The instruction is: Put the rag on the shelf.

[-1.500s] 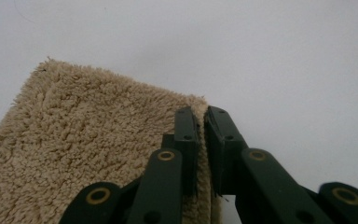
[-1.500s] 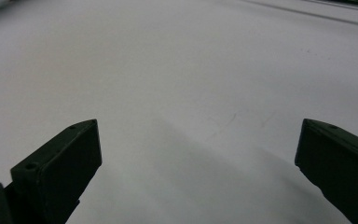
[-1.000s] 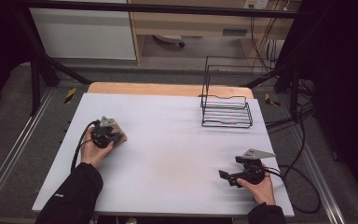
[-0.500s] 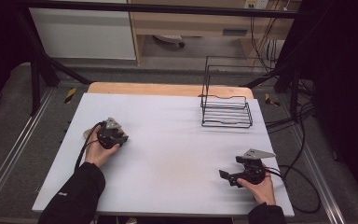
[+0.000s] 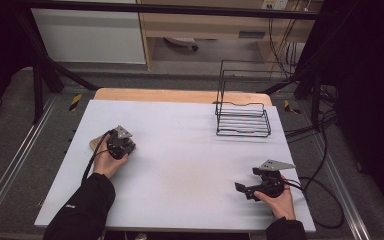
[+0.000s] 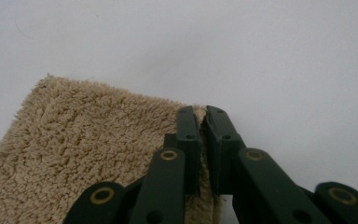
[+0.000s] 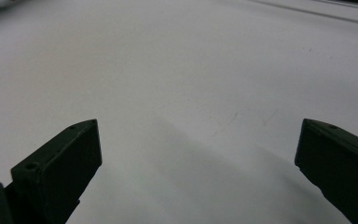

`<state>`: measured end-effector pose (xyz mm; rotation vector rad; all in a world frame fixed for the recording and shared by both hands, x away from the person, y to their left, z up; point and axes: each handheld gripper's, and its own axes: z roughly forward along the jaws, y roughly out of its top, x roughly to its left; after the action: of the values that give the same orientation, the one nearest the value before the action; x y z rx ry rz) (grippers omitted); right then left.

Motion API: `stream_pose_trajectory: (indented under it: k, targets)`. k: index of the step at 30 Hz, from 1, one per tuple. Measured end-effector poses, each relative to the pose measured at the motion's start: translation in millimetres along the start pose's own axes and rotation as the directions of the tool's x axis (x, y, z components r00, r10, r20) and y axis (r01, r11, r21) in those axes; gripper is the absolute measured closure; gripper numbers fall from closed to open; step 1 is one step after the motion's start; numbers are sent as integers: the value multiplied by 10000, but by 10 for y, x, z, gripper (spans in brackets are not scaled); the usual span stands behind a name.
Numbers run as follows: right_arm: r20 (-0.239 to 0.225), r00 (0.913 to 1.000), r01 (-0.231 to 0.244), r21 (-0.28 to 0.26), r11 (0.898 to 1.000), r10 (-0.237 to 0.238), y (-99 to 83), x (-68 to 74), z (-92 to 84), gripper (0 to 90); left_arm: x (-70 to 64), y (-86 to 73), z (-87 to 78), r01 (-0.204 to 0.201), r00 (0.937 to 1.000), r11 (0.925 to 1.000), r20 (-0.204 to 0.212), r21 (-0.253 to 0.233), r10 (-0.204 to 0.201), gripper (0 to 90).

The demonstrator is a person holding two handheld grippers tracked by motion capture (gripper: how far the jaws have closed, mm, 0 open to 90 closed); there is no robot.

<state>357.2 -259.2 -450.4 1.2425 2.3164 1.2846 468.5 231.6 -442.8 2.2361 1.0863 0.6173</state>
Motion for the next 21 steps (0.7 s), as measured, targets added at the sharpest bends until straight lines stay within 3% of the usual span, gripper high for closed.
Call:
stream_pose_trajectory:
  k: [5,12,21]
  targets:
    - [-2,10000,-25,-57,10000,25,1,-1,-1,11,47,-1,-49,418,9988,9990,253,-171,-413,863]
    - [-19,10000,-39,-18,10000,39,1,1,2,11,63,48,-245,948,9944,9941,524,-521,-921,865]
    - [-32,10000,-42,-23,10000,42,0,2,1,12,-157,179,-464,1013,9874,9904,1310,-944,-885,865]
